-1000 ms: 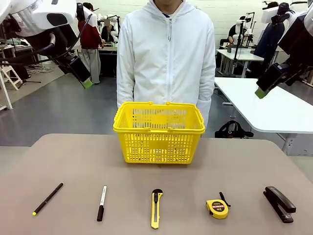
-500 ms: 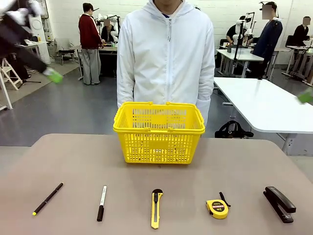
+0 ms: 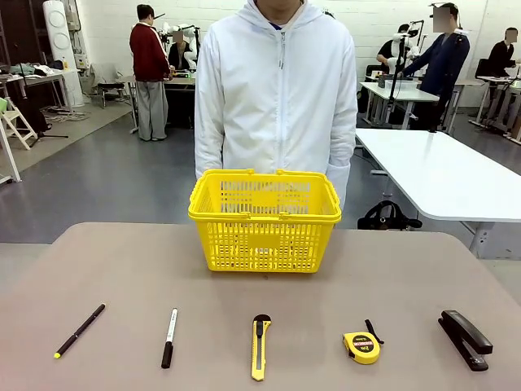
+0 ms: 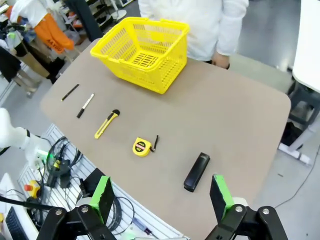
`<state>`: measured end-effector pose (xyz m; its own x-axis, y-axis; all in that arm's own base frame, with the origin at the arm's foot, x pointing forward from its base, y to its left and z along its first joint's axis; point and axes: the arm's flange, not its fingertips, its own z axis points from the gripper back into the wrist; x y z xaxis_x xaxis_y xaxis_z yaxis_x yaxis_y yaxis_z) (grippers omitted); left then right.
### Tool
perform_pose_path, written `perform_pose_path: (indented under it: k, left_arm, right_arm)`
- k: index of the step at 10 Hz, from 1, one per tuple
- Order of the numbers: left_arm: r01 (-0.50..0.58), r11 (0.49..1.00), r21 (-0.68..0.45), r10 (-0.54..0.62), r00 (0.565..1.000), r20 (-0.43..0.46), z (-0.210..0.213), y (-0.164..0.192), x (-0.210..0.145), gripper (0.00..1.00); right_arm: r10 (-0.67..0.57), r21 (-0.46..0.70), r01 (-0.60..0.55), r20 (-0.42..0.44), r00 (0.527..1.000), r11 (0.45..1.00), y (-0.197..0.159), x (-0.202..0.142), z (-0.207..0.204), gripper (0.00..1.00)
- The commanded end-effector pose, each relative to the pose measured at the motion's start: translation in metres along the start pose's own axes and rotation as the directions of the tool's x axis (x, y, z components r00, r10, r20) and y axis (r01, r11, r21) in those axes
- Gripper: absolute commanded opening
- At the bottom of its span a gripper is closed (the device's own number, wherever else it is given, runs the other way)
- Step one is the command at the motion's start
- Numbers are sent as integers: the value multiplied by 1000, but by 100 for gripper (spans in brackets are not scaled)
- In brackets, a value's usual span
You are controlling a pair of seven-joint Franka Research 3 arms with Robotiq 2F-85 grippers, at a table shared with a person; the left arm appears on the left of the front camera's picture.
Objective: Place the items the person wants into the basket.
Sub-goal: Pick up the item the person points to and place it in the Market Basket.
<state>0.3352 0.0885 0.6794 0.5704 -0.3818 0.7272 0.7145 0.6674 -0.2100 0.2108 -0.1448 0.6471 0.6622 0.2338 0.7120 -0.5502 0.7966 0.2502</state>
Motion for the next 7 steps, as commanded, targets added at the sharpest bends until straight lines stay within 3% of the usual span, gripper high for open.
perform_pose_path:
  k: [1,2,7]
  left_arm:
    - [-52,998,24,52,999,8,-6,-12,-3,100]
    - [0,1000,0,0,1000,0,0,0,0,100]
    - [0,1000,0,0,1000,0,0,0,0,100]
  right_arm:
    - [-35,24,35,-4,999,999,9,-1,-11,100]
    - [0,0,0,0,1000,1000,0,0,0,100]
    - [0,0,0,0,1000,1000,0,0,0,100]
